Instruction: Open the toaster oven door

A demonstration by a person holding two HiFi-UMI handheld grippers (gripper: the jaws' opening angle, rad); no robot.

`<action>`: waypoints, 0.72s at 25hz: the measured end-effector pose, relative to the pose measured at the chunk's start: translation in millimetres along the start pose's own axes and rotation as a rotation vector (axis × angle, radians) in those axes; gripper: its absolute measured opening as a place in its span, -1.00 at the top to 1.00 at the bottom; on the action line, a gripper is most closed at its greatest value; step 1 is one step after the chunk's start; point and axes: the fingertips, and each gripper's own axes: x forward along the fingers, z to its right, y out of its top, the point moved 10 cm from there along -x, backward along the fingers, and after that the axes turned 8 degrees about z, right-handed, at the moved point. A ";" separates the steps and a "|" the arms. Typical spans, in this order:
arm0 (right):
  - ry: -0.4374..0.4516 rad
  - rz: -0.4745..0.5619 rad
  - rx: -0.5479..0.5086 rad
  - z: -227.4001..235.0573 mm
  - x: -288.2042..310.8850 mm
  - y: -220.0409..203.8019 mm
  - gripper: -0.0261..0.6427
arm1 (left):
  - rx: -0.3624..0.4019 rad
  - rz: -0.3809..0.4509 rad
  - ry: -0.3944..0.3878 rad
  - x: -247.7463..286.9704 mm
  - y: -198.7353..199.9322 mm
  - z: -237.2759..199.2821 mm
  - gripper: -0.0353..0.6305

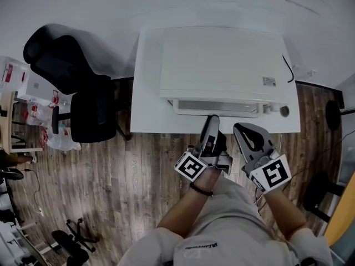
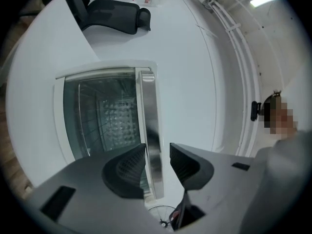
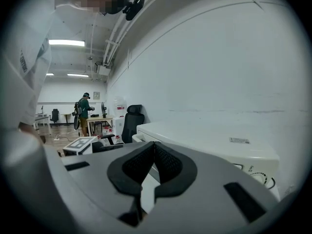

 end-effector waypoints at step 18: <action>-0.003 -0.008 0.027 3.1 -3.4 -11.5 0.87 | -0.099 0.075 0.028 7.4 -6.8 -6.9 0.58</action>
